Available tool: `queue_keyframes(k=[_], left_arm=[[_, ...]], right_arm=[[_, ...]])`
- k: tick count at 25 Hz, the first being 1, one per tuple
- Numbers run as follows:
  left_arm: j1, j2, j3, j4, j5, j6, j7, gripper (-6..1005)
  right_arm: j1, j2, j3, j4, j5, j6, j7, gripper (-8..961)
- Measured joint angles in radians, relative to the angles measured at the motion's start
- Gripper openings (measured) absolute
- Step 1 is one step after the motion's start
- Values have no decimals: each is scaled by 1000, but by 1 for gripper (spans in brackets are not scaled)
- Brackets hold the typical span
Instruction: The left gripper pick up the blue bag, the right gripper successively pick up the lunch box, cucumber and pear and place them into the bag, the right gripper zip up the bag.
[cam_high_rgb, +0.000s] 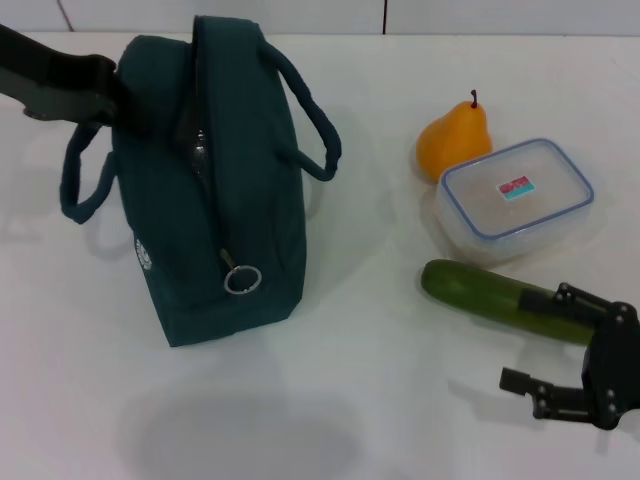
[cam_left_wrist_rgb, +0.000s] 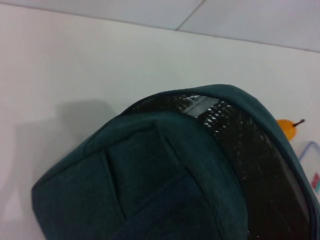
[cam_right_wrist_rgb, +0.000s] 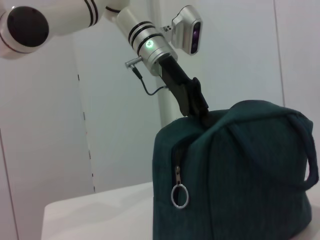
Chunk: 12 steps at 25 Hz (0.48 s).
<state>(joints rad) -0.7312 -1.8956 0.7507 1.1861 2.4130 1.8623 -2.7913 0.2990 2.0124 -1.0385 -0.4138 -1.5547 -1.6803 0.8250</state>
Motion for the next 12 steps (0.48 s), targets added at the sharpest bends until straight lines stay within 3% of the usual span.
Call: queue_keyframes(k=[3, 7, 12], left_arm=[[10, 5, 0, 0, -69, 8, 5, 47], [28, 21, 0, -1, -179, 21, 3, 46], [36, 18, 8, -11, -229, 25, 17, 44]], right_arm=[[0, 0, 0, 22, 53, -5, 3, 815], [-1, 0, 0, 121, 241, -23, 31, 813], [0, 0, 0, 273, 530, -23, 257, 810]])
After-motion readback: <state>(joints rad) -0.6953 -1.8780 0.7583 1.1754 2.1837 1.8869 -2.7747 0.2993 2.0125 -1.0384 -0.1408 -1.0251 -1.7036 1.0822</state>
